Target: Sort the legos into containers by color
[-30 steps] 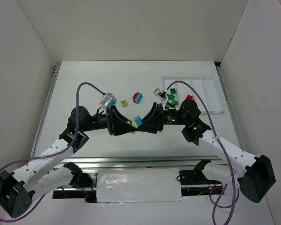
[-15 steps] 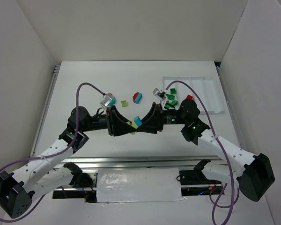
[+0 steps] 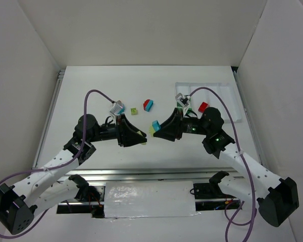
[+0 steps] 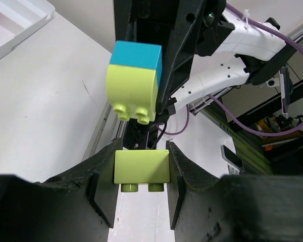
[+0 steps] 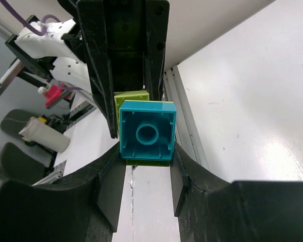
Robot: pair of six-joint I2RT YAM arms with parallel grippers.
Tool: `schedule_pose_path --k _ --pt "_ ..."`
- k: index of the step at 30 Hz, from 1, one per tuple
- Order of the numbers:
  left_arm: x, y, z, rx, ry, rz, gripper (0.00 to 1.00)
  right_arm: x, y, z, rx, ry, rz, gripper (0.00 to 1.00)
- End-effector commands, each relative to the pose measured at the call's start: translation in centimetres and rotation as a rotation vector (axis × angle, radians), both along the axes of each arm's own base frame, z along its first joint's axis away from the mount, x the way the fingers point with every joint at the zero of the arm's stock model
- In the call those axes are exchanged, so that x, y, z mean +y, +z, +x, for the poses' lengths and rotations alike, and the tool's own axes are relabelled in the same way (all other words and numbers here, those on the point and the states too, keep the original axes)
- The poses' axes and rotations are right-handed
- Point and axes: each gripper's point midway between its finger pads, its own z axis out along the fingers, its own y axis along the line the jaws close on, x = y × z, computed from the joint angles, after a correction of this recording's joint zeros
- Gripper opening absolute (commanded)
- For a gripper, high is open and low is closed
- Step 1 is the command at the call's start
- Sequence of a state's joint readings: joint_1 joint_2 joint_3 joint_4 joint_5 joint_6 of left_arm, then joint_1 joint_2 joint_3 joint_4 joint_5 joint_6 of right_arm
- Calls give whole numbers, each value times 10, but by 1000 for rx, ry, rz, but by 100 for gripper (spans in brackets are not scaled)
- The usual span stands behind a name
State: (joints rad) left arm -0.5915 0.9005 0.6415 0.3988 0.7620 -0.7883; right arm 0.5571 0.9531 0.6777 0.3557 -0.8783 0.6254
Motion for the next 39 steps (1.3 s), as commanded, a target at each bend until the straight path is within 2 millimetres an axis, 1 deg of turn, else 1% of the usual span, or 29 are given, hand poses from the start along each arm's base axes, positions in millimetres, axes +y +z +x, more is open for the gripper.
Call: schedule_pose_path --k 1,3,8,9,12,13,15,16,17,18,19,22,23,24,25,26,27,28,29,30,31,32,33,34,35,36,37,38,39 --pt "0 24 1 -86 -5 -35 0 -10 2 3 -27 -66 -18 0" --pt "0 21 6 -70 21 -16 0 -16 4 19 -54 -177 -50 0" --pt "-2 17 7 -62 7 -8 0 -36 -2 32 -47 -332 -133 0" --pt "-2 17 8 -60 12 -7 0 -37 -7 32 -29 -339 -156 0" --pt "-2 15 9 -53 16 -7 0 -33 -7 22 -45 -268 -156 0" --pt "-3 18 9 -66 12 -16 0 -29 -7 10 -44 -195 -147 0" --pt "-4 18 9 -57 0 -24 0 -25 -4 0 -54 -127 -120 0" --pt "-4 19 9 -60 3 -27 0 -26 -6 -2 -39 -125 -118 0" --pt "-4 18 13 -50 22 -13 0 -28 -5 8 -39 -187 -123 0" --pt "-4 17 21 -56 64 2 0 -34 -4 9 -40 -228 -133 0" --pt "-4 7 25 -20 76 39 0 -41 -4 21 -37 -322 -143 0" --pt "-8 8 35 -18 100 67 0 -58 4 29 -3 -463 -139 0" --pt "-8 4 40 1 125 87 0 -75 -3 43 42 -599 -175 0" --pt "-9 2 51 -8 187 111 0 -84 5 48 79 -676 -164 0" --pt "-14 -10 61 10 213 153 0 -97 6 53 118 -761 -172 0" --pt "-18 -6 70 4 240 171 0 -116 -2 58 174 -879 -202 0" --pt "-26 -10 76 -11 249 198 0 -124 12 56 172 -913 -188 0" --pt "-38 -14 97 -5 273 233 0 -132 16 55 180 -952 -188 0" --pt "-46 -22 106 6 271 267 0 -145 23 50 191 -1004 -181 0" --pt "-53 -27 118 12 283 292 0 -150 25 48 198 -1029 -178 0" --pt "-69 -36 142 20 293 324 0 -158 29 45 204 -1057 -172 0" --pt "-88 -49 166 33 299 358 0 -169 35 39 209 -1095 -167 0" --pt "-92 -81 172 79 296 414 0 -174 39 35 207 -1110 -162 0" --pt "-106 -60 190 48 308 386 0 -179 42 31 204 -1123 -155 0" --pt "-118 -68 200 60 294 397 0 -185 49 23 199 -1127 -143 0" --pt "-134 -105 211 114 270 447 0 -187 52 19 197 -1127 -134 0" --pt "-153 -78 226 75 261 393 0 -188 54 15 196 -1123 -129 0" --pt "-169 -83 227 78 220 389 0 -190 57 10 195 -1114 -128 0" --pt "-183 -81 233 70 206 372 0 -189 57 7 198 -1104 -132 0"
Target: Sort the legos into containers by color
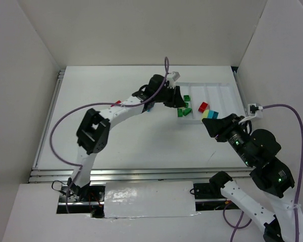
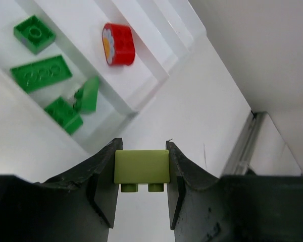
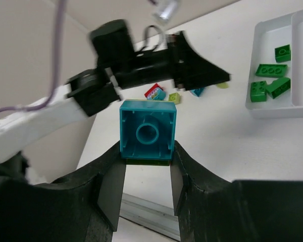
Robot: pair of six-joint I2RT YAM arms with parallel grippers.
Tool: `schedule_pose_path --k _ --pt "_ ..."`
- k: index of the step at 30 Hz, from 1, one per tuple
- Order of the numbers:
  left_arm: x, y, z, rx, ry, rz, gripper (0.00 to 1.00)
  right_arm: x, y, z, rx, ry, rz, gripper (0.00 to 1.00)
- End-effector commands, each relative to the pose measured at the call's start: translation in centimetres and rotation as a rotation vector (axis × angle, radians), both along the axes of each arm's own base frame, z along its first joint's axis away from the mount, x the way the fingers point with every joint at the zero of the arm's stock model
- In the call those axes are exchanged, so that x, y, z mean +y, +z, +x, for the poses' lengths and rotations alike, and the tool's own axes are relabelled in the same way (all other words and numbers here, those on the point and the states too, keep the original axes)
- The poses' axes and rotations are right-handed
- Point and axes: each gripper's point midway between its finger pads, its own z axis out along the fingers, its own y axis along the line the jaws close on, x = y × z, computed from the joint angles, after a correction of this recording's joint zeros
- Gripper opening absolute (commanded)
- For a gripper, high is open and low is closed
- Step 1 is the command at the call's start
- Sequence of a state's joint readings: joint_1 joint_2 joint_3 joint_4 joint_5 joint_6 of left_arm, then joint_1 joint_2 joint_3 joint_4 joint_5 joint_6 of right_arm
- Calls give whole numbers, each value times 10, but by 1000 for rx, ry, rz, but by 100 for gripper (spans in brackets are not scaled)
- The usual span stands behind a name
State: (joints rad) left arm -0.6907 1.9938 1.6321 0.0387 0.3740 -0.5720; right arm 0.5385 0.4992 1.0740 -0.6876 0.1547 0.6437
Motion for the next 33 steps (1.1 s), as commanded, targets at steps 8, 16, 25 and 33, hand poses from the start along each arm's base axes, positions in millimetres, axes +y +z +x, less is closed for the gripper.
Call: schedule_pose_path --k 8,16,25,33 --pt "-137 9 33 -135 -106 -171 0 -7 -8 -31 63 47 -5 0" --pt "-161 -5 47 -177 -45 -334 0 -21 -13 -51 47 36 9 0" --pt "-194 -4 30 -379 -93 -399 9 -15 -6 -73 12 115 102 0" --pt "-214 -14 19 -465 -111 -398 21 -16 -16 -73 20 104 120 0"
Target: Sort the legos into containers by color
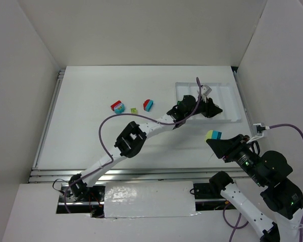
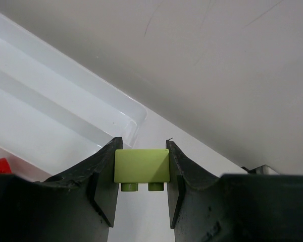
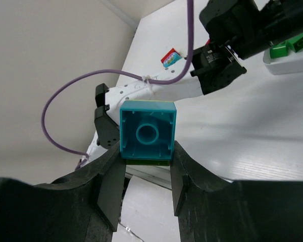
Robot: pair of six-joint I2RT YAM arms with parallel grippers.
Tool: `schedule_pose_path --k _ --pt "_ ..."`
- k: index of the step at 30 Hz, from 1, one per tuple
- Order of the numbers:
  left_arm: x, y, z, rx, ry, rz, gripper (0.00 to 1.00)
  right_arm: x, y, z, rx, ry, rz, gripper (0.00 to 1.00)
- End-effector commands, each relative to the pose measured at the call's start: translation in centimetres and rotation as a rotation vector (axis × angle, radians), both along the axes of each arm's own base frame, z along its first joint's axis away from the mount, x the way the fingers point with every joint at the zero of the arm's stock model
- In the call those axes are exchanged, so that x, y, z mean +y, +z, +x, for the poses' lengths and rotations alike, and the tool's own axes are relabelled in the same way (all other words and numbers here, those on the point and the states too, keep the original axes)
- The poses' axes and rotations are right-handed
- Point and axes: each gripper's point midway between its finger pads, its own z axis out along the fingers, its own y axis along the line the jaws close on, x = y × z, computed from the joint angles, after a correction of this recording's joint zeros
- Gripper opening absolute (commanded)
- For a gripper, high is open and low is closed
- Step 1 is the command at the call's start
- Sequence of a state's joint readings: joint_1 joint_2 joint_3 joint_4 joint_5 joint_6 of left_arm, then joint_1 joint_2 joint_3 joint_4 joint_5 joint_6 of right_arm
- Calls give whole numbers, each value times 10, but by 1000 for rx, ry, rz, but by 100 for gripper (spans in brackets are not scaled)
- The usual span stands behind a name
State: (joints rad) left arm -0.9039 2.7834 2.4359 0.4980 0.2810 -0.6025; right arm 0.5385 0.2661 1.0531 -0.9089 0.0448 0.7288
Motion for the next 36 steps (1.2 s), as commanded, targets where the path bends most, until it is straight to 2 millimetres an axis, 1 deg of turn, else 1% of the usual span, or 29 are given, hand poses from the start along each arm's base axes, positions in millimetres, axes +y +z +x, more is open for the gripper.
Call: schedule_pose_path --k 1,3,4,7,11,13,14,15,16,18,20,21,22,23,24,27,30,32,33,34,35,36 --pt "-10 22 -2 -147 29 -57 23 0 9 -6 -29 10 42 0" --pt "-10 17 2 -145 71 -53 31 -1 12 -11 -31 19 47 0" --pt "-11 10 5 -138 84 -48 34 -2 13 -13 -34 21 51 0" --pt "-10 -2 14 -121 132 -41 42 -4 17 -21 -46 31 70 0" --pt "-8 2 20 -143 154 -62 49 -6 23 -30 -63 42 105 0" --pt "-6 -1 25 -140 173 -66 52 -5 26 -36 -70 66 115 0" --pt "-5 1 26 -136 179 -78 53 -5 28 -39 -70 73 120 0" --pt "-4 -2 28 -132 186 -79 54 -5 29 -40 -73 78 122 0" --pt "-4 -1 29 -134 189 -87 60 -5 30 -42 -73 84 124 0" --pt "-6 -1 29 -140 189 -103 62 -5 32 -45 -78 92 127 0" --pt "-6 -1 29 -140 191 -101 68 -5 33 -48 -79 99 128 0" --pt "-5 3 29 -146 193 -105 71 -6 34 -48 -82 98 130 0" --pt "-5 -2 30 -142 196 -96 81 -6 34 -49 -80 98 129 0" --pt "-5 -1 30 -147 196 -98 86 -6 34 -48 -79 96 128 0" --pt "-5 -2 30 -146 198 -96 92 -7 35 -49 -82 97 128 0" --pt "-2 -2 35 -147 224 -99 99 -5 34 -50 -80 109 128 0" --pt "0 -2 37 -147 227 -102 100 -3 30 -48 -70 112 121 0" --pt "-1 3 34 -172 219 -86 100 0 23 -43 -54 111 106 0" --pt "2 19 32 -188 220 -82 100 1 22 -41 -46 112 100 0" --pt "5 29 31 -191 222 -70 99 3 20 -39 -41 119 86 0" --pt "17 50 30 -181 246 -64 99 4 21 -38 -46 121 82 0" --pt "27 59 30 -166 262 -68 100 6 21 -35 -38 121 71 0"
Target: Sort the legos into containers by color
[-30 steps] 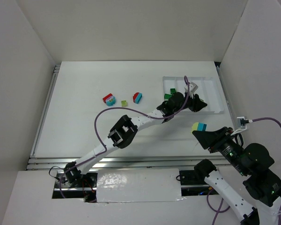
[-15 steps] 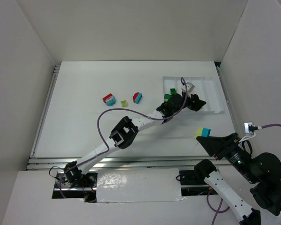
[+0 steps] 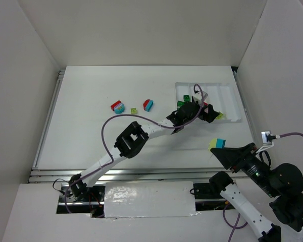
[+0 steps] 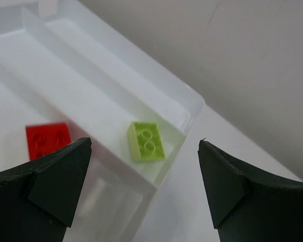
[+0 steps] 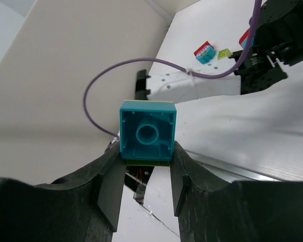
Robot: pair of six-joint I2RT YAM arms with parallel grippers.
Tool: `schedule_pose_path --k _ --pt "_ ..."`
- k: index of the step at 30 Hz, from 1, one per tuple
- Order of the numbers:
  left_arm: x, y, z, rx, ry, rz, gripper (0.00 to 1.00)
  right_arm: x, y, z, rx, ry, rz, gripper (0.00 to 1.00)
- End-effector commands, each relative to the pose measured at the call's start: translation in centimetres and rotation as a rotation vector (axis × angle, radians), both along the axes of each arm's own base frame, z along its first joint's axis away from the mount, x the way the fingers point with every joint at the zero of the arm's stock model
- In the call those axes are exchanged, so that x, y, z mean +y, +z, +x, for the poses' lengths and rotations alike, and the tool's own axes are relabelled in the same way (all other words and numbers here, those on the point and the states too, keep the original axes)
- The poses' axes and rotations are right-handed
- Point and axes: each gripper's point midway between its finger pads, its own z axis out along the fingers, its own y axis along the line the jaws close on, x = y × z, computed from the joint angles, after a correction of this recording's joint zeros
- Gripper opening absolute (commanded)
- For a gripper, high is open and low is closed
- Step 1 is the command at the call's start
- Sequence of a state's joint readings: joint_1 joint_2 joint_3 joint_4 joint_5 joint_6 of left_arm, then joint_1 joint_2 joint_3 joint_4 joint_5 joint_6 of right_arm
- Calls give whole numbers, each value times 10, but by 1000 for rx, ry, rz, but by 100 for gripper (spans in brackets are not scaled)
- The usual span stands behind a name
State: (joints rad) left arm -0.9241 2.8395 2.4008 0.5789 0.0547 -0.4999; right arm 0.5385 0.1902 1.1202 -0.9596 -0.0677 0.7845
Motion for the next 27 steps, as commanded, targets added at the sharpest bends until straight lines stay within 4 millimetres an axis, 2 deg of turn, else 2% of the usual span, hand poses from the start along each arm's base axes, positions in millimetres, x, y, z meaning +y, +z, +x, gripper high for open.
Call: schedule_pose_path --k 1,2,4,5,6,7,8,11,12,13,14,15,16,17,18,19,20,22,23,24,25,26,27 --pt "32 123 1 -125 51 -146 99 6 1 7 -5 18 -41 0" --pt "54 150 1 -107 48 -176 100 9 5 8 -25 29 -40 0" --pt "74 182 -2 -108 13 -207 99 12 9 10 -53 44 -41 0" --pt "89 193 3 -99 7 -199 100 14 13 10 -73 51 -35 0" --pt "105 229 -8 -126 -16 -212 100 17 12 14 -80 57 -46 0" --pt "117 245 -11 -134 -9 -207 100 20 14 16 -89 66 -43 0" --pt "137 271 -26 -167 1 -192 99 25 12 20 -77 81 -51 0" --pt "169 302 -45 -207 50 -151 99 43 10 28 -100 152 -50 0" --pt "190 315 -58 -177 72 -123 100 51 7 32 -101 181 -59 0" --pt "208 320 -58 -138 121 -116 99 59 7 37 -138 212 -68 0" --pt "231 337 -75 -126 132 -119 99 65 5 38 -147 243 -70 0" --pt "244 322 -81 -63 148 -64 99 76 -7 42 -132 292 -87 0" --pt "258 325 -93 -44 154 -60 99 83 0 44 -187 322 -71 0" --pt "283 329 -120 -44 147 -58 99 91 -4 46 -189 362 -72 0" --pt "293 326 -137 -44 121 -50 100 101 -5 39 -209 444 -64 0" --pt "301 329 -160 -54 69 -63 99 110 -5 41 -255 489 -50 0" --pt "321 327 -190 -62 31 -82 99 116 -5 37 -281 544 -38 0" --pt "332 323 -224 -54 -55 -104 100 131 -6 27 -339 678 1 0" --pt "341 316 -253 -55 -132 -107 99 135 -5 27 -356 714 11 0" --pt "343 311 -267 -55 -179 -110 99 138 -1 20 -398 769 37 0" --pt "348 301 -292 -47 -269 -118 100 140 1 17 -416 796 45 0" --pt "351 298 -303 -43 -303 -128 100 144 -2 17 -394 827 62 0" --pt "352 295 -312 -33 -337 -148 99 145 6 7 -460 874 76 0"
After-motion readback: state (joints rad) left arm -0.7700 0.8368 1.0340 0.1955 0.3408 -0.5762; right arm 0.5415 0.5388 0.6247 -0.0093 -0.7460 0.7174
